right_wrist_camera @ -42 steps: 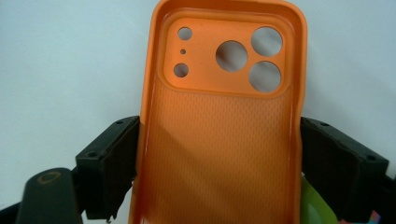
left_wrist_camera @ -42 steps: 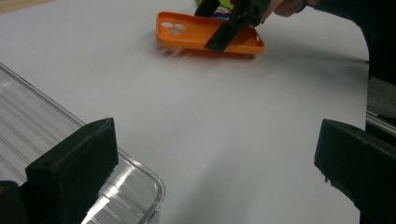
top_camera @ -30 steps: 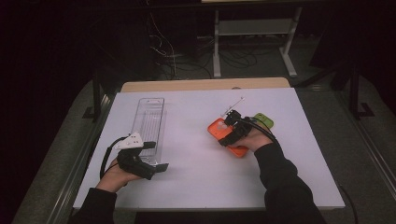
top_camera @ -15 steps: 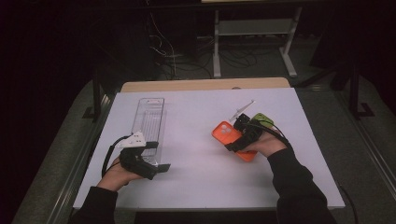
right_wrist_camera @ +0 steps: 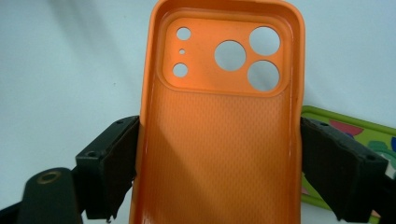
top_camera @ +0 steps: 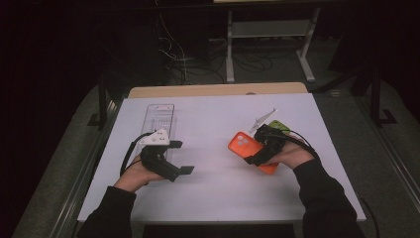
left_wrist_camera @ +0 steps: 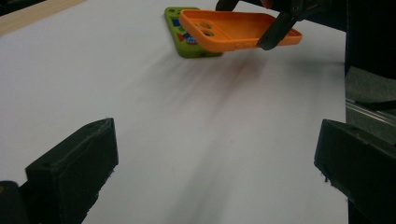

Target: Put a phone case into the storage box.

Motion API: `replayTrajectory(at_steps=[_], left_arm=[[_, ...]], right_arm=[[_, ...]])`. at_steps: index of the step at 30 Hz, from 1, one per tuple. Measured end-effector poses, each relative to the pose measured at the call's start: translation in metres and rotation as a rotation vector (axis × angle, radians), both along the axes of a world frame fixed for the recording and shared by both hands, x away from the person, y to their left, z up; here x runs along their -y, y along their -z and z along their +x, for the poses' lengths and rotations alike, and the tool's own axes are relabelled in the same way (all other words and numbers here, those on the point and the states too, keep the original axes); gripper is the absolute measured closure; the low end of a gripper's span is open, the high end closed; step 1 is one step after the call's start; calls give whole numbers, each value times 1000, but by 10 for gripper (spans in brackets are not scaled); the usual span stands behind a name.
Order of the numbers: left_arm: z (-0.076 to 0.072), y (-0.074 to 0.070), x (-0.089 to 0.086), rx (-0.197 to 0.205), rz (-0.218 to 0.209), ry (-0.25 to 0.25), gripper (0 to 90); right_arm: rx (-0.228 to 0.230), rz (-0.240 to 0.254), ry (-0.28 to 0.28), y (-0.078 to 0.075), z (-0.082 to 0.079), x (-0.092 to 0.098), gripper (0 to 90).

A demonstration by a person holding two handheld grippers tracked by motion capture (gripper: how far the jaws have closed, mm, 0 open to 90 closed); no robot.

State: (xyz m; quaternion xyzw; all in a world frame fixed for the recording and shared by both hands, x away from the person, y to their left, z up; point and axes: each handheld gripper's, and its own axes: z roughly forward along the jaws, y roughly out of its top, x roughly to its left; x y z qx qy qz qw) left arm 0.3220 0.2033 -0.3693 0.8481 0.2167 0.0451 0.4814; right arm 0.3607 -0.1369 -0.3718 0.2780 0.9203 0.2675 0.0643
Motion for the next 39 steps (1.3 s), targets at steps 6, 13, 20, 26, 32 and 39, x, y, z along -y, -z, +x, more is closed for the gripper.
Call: replayTrajectory(at_steps=[6,13,20,26,32,39], left_arm=[[14,-10,17,6,-3,62,0],[26,-13,34,4,-5,118,0],[25,-7,42,3,30,188,0],[22,-6,45,4,50,227,0],[18,-6,48,16,60,257,0],[16,-5,49,25,74,292,0]], right_arm=[[-7,-1,-15,-2,0,4,147],[-1,-8,-36,-3,1,10,147],[2,4,-45,-4,1,14,147],[-3,3,-90,-4,-2,11,147],[2,6,-175,-4,-9,0,147],[-4,-8,-293,-2,-18,-19,147]])
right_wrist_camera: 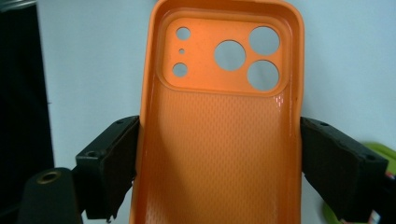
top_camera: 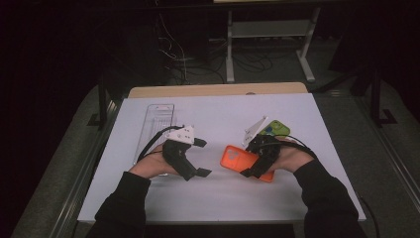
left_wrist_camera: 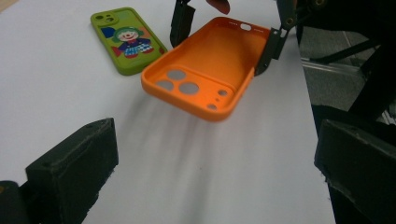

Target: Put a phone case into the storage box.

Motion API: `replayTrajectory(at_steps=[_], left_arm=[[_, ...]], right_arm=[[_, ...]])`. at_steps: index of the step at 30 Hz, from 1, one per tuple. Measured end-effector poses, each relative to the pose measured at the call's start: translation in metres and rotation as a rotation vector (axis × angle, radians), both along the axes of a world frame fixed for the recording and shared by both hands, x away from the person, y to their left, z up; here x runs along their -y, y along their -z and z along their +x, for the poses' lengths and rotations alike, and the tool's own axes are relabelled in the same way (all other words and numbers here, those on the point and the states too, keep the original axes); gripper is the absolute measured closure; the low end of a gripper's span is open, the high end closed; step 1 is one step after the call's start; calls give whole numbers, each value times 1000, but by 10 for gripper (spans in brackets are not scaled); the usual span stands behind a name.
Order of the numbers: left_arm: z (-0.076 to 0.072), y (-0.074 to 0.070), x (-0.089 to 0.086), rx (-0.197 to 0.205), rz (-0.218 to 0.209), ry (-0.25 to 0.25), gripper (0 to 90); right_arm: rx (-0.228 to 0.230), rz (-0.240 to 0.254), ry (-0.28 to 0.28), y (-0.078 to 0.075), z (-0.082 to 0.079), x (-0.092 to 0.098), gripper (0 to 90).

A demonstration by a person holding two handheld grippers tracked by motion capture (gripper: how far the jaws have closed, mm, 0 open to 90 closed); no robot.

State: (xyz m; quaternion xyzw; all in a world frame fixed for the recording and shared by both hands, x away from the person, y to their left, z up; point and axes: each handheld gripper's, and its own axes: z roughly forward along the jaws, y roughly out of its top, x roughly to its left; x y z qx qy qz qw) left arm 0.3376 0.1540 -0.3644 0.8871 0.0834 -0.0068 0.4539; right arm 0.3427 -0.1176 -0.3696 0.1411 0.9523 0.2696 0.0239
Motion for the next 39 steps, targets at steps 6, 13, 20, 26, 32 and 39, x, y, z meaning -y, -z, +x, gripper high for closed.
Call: replayTrajectory(at_steps=[6,13,20,26,32,39], left_arm=[[-4,3,3,-10,29,33,0],[-7,8,10,-17,51,81,0],[-12,15,17,-29,110,114,0],[-14,19,22,-31,141,136,0],[-17,23,29,-11,168,156,0],[-20,27,35,-11,178,167,0]], right_arm=[[-9,-8,-89,3,-8,-17,147],[-4,-14,-155,1,-16,-32,147],[-7,-16,-195,1,-22,-42,147],[2,-20,-221,2,-25,-48,146],[4,-5,-231,0,-27,-51,146],[12,0,-244,-2,-28,-53,146]])
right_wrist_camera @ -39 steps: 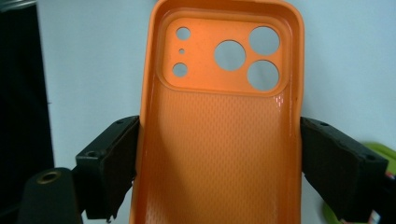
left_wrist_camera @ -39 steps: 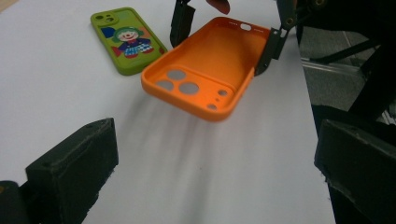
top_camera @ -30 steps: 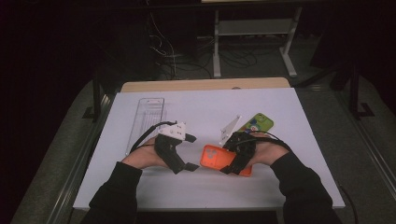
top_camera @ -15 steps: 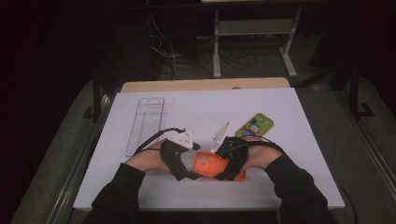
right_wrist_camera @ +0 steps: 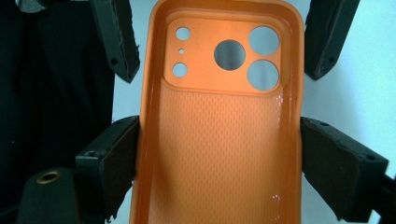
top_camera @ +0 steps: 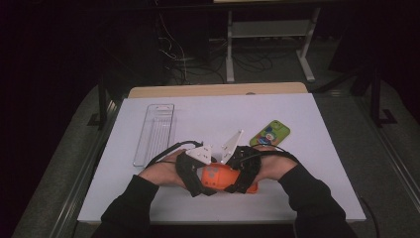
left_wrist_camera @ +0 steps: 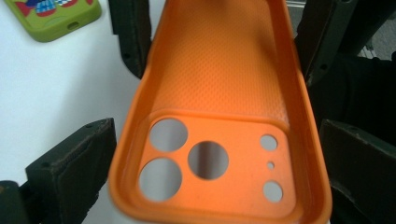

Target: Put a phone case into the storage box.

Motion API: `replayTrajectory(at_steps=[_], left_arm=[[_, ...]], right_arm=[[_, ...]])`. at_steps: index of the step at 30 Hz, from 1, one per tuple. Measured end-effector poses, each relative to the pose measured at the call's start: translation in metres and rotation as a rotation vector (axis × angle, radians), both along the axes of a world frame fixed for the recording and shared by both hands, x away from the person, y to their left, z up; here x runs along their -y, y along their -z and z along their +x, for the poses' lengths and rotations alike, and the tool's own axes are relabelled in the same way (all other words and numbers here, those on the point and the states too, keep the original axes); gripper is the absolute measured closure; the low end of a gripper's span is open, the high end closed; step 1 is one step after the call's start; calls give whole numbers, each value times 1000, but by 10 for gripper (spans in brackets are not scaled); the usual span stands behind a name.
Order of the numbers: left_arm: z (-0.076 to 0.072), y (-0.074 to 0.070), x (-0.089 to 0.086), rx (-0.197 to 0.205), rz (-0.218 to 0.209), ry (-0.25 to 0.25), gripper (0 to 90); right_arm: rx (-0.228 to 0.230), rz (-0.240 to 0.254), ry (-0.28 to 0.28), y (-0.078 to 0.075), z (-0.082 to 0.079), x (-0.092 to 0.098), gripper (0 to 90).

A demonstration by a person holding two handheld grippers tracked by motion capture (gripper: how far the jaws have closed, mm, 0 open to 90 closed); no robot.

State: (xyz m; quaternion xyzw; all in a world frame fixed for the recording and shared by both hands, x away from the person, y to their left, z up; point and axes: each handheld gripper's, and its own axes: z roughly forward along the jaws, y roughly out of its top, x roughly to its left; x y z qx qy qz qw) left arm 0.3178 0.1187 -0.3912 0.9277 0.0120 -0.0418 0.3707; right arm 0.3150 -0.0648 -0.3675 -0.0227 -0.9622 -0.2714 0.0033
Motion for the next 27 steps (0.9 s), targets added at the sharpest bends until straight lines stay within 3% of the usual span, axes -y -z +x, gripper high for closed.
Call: replayTrajectory(at_steps=[5,10,17,27], left_arm=[[-1,1,3,10,9,14,0],[-2,2,4,5,8,14,67],[0,1,4,30,9,21,130],[-2,1,3,-7,1,18,157]], right_arm=[[-7,-3,-8,0,-1,-1,146],[-5,-2,-7,0,0,-1,146],[-7,-3,-12,1,-1,-2,147],[-30,9,-10,3,0,0,145]])
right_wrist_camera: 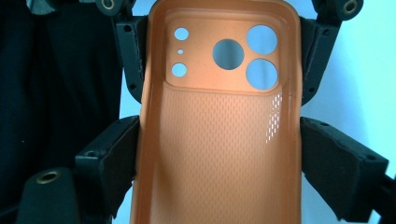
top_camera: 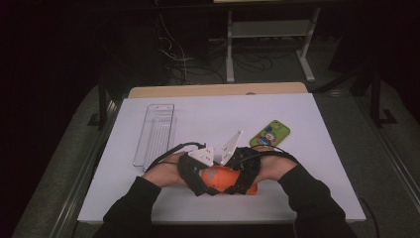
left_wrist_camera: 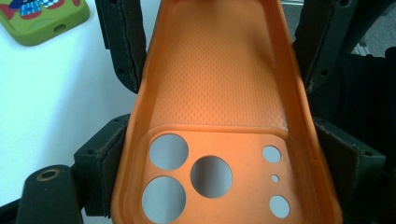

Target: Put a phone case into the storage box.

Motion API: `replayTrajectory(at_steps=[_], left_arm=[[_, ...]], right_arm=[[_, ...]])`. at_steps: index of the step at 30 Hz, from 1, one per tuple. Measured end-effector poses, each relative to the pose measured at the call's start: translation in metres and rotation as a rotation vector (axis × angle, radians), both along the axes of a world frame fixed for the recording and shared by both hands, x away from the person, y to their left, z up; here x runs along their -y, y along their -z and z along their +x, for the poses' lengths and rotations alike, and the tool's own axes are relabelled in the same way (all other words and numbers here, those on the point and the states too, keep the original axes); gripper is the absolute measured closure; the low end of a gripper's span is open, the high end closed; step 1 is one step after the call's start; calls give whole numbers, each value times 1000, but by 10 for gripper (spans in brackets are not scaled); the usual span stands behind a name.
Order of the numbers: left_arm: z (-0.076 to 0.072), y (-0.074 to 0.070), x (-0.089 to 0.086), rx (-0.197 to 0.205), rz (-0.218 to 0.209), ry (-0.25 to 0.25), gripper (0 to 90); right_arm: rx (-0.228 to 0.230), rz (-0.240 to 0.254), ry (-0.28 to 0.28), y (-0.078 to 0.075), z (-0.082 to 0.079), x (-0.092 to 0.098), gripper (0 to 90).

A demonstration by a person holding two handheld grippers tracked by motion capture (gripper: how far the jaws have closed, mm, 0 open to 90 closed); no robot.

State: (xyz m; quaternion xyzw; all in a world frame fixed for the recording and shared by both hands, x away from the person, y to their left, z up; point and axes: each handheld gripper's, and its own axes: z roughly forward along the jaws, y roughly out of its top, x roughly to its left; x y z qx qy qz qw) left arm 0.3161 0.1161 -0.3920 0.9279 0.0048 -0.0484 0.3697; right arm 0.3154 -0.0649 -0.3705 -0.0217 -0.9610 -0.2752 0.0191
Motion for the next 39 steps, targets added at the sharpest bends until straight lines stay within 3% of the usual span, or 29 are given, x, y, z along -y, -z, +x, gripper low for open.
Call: replayTrajectory(at_steps=[7,13,21,22,25,30,33,39], left_arm=[[0,-2,-2,-1,-9,-16,159],[3,-2,-5,19,15,-67,159],[11,-5,-15,43,21,-164,159],[11,-5,-17,31,16,-196,159],[12,-7,-20,44,10,-256,159],[14,-7,-26,38,-1,-350,159],[14,-8,-27,47,-3,-378,159],[12,-9,-29,53,24,-395,159]], right_arm=[[3,16,17,-2,-1,2,136],[15,77,58,-8,3,12,58],[13,110,246,-12,15,41,24],[41,124,259,-11,18,45,24],[62,141,335,-10,21,58,26],[48,161,479,-7,21,70,18],[23,199,549,-5,19,77,17],[16,253,679,9,8,93,17]])
